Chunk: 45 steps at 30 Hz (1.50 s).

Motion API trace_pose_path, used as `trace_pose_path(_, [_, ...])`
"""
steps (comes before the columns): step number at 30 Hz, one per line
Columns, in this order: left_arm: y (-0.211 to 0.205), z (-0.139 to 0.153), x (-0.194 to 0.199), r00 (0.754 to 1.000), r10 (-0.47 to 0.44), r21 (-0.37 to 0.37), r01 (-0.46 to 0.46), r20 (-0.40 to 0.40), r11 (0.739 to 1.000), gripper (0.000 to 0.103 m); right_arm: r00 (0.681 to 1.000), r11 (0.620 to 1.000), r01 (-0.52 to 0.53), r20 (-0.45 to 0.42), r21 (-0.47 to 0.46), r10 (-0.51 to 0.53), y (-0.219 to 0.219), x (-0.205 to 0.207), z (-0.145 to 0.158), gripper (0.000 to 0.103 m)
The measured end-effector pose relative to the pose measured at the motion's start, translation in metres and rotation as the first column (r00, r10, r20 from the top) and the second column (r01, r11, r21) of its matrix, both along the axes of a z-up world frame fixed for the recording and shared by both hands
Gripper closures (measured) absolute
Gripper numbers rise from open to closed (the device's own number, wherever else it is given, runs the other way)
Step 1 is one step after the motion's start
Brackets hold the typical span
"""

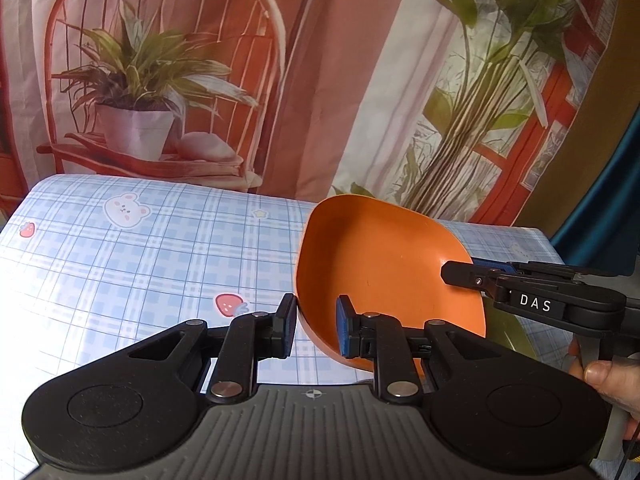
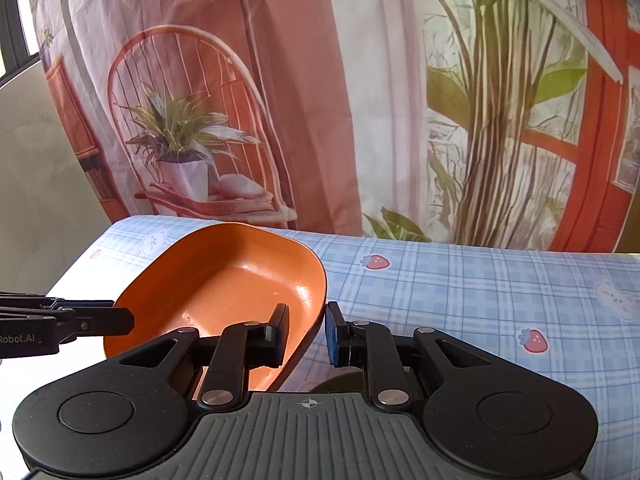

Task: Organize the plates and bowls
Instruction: 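Lift the orange plate with both grippers and carry it over a green plate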

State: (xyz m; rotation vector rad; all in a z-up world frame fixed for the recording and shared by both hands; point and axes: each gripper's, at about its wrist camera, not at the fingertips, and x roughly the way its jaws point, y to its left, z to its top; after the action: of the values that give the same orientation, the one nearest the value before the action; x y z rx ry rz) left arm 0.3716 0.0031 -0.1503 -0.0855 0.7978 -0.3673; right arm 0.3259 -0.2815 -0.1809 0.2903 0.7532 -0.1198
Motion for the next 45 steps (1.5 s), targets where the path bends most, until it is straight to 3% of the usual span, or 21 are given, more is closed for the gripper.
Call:
trace_pose_path(9, [-0.032,0.015,-0.031,0.998,-0.063,-0.016,0.063,-0.012,0.998,0.079,0.999,0.999,0.036,0.022,0.012,-0.036,-0.025,-0.04,0.015,0.085])
trace_pose_path(20, [-0.079,0.0,-0.056,0.99,-0.119,-0.041,0.116,-0.07,0.992,0.078,0.995,0.996,0.093,0.031,0.014,-0.093,-0.062,-0.078,0.005,0.085])
trace_pose_path(30, [-0.111,-0.02,-0.063,0.981,-0.155,0.0,0.156,-0.114,0.988,0.078,0.992,0.993,0.117,0.042,0.03,-0.118,-0.084,-0.095,-0.019,0.085])
trace_pose_path(45, [-0.124,-0.036,-0.062,0.975,-0.17,0.083,0.184,-0.146,0.98,0.077,0.995,0.995,0.097,0.038,0.029,-0.098,-0.085,-0.093,-0.042,0.083])
